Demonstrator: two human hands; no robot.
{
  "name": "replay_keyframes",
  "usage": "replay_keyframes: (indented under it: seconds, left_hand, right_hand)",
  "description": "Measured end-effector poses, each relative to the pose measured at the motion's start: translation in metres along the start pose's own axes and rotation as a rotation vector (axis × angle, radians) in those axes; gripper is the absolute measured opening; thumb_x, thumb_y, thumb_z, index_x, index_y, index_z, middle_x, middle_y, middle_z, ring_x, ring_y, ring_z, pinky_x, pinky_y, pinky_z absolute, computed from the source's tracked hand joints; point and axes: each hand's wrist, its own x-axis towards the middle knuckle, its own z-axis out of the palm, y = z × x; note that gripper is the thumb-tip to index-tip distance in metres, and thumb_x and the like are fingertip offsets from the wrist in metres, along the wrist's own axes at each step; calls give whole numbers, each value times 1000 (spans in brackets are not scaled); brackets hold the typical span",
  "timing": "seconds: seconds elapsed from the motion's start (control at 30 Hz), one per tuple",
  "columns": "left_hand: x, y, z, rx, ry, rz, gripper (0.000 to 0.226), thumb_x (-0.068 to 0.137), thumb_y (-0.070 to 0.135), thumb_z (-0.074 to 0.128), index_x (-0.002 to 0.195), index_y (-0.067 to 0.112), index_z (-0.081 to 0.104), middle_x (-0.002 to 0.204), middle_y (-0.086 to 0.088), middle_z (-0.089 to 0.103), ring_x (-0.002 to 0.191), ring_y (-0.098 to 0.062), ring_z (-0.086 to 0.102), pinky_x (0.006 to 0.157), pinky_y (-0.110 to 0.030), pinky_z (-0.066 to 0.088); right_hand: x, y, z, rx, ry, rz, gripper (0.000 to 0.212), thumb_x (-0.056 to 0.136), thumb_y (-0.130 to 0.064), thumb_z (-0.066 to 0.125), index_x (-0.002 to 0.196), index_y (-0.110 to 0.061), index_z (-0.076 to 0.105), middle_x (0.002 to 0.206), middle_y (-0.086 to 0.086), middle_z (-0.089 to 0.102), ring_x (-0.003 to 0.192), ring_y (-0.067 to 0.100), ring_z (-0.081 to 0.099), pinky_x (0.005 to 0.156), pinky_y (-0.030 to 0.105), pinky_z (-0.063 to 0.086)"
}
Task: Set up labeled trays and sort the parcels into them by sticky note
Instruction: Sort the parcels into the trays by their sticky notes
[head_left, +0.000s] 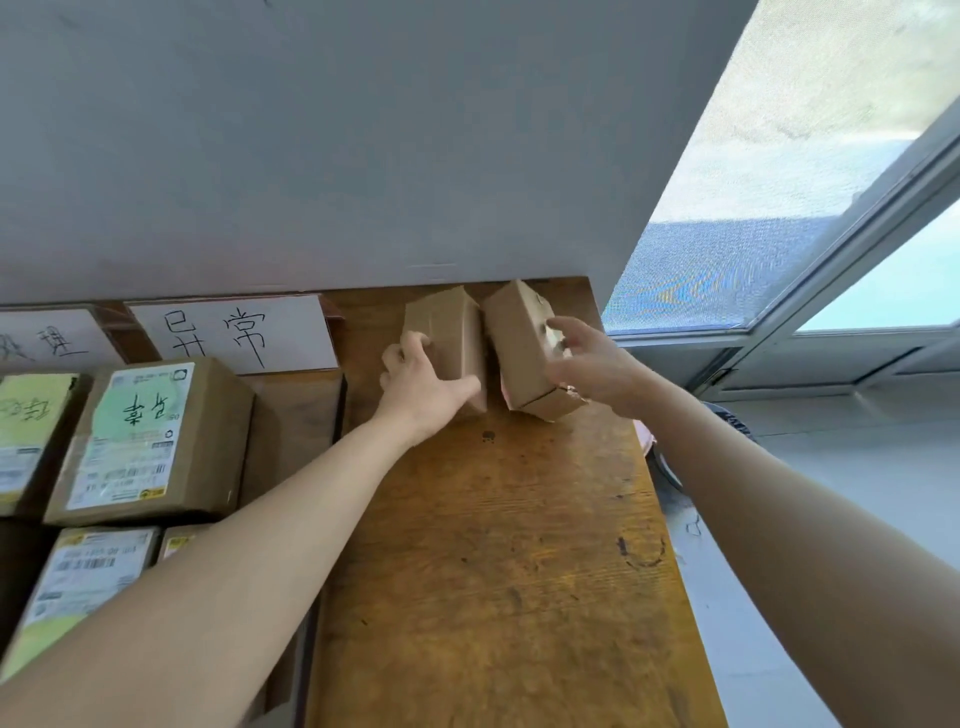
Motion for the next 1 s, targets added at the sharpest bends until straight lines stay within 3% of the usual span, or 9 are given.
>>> replay_keyframes:
  seconds: [0.13, 0.23, 0.3, 0.37, 0.47, 0.6, 0.7, 0.83, 1.0]
  left_hand:
    - [-5, 4, -6, -302, -84, -61, 67, 86, 36, 58, 139, 26, 18, 139, -5, 32, 113, -20, 41, 95, -36, 38]
    - [-9, 4, -6, -350, -131, -95, 63, 94, 30, 47, 145, 27, 11, 145, -7, 34, 123, -25, 41, 104, -41, 35]
    - [-12, 5, -5, -290, -80, -64, 62, 98, 22, 40, 148, 26, 4, 151, -8, 26, 130, -26, 36, 105, -38, 31]
    - [-13, 8, -3, -152, 12, 32, 63, 99, 15, 40, 148, 30, 4, 153, -7, 16, 133, -25, 34, 104, -33, 31]
    - [-11, 12, 1, 49, 63, 94, 53, 97, 28, 43, 146, 33, 22, 155, -6, 5, 138, -32, 25, 110, -42, 32]
    - [-8, 16, 7, 280, 104, 71, 76, 82, 56, 59, 142, 28, 23, 151, -11, 15, 136, -34, 24, 105, -47, 36]
    - [-1, 21, 8, 304, 125, 11, 80, 77, 50, 68, 137, 27, 20, 136, -15, 32, 120, -34, 41, 94, -43, 47]
    - [-1, 26, 2, 66, 121, -102, 75, 83, 25, 67, 138, 24, 17, 134, -15, 35, 114, -33, 49, 85, -38, 52]
    - [-17, 10, -12, -214, 99, -28, 68, 89, 18, 61, 139, 22, 16, 136, -12, 38, 106, -22, 55, 67, -22, 52]
  right_hand:
    - [-11, 8, -11, 244, -7, 11, 47, 89, 1, 46, 112, -40, 49, 118, 4, 59, 93, 21, 56, 85, 40, 48]
    - [-5, 12, -11, 8, 194, -46, 55, 91, -1, 38, 139, -27, 40, 138, 6, 47, 120, 23, 49, 100, 39, 41]
    - [-1, 7, -6, -107, 269, -79, 43, 93, -10, 39, 136, -16, 44, 136, 10, 47, 125, 26, 44, 101, 38, 40]
    - [-2, 1, 4, -161, 259, -99, 38, 90, -29, 47, 127, -20, 47, 132, 12, 44, 124, 29, 41, 98, 39, 39]
    - [-6, -3, 18, -352, 173, -72, 73, 83, -48, 59, 144, -31, 24, 149, 8, 19, 134, 33, 25, 108, 44, 30]
    - [-5, -2, 27, -509, 217, -50, 72, 85, -35, 61, 143, -28, 20, 141, 16, 23, 127, 41, 29, 103, 41, 30]
    - [-2, 2, 25, -389, 233, 4, 61, 90, -33, 50, 143, -24, 20, 134, 18, 28, 123, 43, 34, 106, 46, 32]
    - [-5, 1, 16, -121, 221, 143, 65, 79, -27, 48, 139, -28, 25, 127, 10, 33, 114, 39, 47, 88, 51, 51]
    - [-20, 3, 12, 292, 172, 187, 54, 84, -7, 43, 135, -19, 34, 116, 11, 61, 95, 28, 64, 57, 30, 53]
